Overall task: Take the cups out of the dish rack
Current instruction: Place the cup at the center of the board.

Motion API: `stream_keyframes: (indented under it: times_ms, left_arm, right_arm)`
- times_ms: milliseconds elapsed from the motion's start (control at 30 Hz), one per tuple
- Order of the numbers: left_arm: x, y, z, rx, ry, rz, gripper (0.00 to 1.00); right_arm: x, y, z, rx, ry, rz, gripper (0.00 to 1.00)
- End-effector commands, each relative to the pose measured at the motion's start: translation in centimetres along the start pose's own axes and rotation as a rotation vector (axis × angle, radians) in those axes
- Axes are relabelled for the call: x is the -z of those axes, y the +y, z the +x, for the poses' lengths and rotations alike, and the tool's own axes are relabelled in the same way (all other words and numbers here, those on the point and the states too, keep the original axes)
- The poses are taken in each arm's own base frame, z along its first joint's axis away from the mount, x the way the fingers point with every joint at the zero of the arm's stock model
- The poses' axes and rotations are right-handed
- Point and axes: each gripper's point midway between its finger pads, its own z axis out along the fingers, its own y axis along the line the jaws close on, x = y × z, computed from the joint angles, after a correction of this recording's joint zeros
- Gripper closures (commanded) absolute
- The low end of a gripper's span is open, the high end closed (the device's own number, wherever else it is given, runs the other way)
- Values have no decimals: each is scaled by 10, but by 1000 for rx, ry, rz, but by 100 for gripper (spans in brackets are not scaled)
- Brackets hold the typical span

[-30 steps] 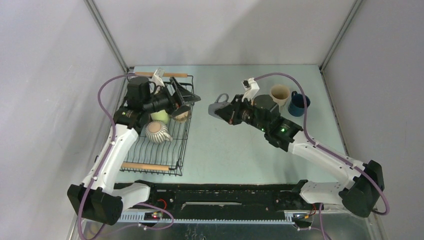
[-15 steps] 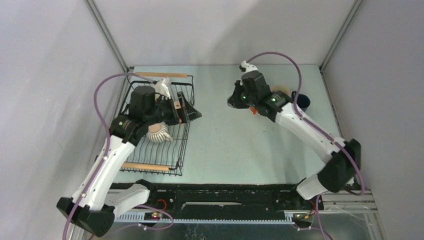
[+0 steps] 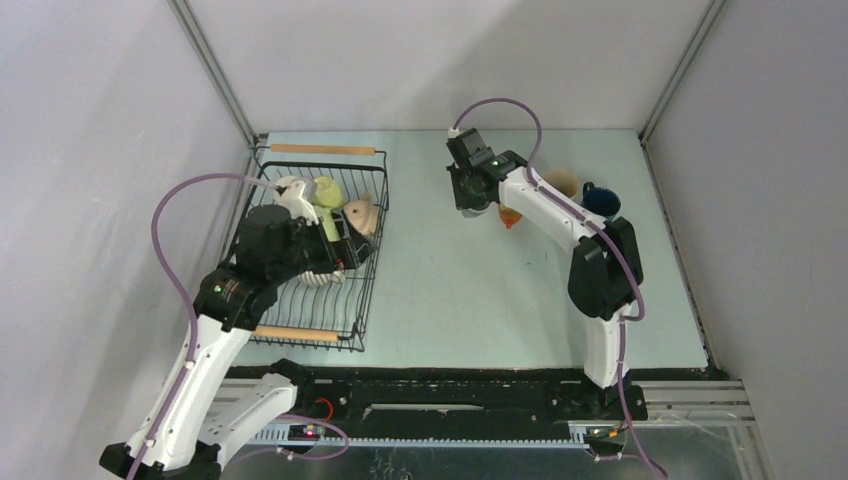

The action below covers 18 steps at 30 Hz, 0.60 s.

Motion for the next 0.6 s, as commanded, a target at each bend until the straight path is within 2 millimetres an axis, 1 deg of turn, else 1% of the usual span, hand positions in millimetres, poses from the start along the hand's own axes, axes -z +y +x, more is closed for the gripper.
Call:
stream_keyframes:
  times_ms: [0,200,267,567]
  left_arm:
    - [-6,16,10,-11,7,-58,0]
    - [-7,22,14,-17,18,-83,0]
    - [-7,23,14,-15,19,-85,0]
    - [-10,26,20,-16,36,-92,0]
  right_arm:
    - [-3,-7,-25,39,-21,-15,100]
    - [-23,-17,-25,36,30,-11,100]
    - [-29,-22,-22,33,51,-5,100]
    - [-50,-25,-6,28,123,-7,100]
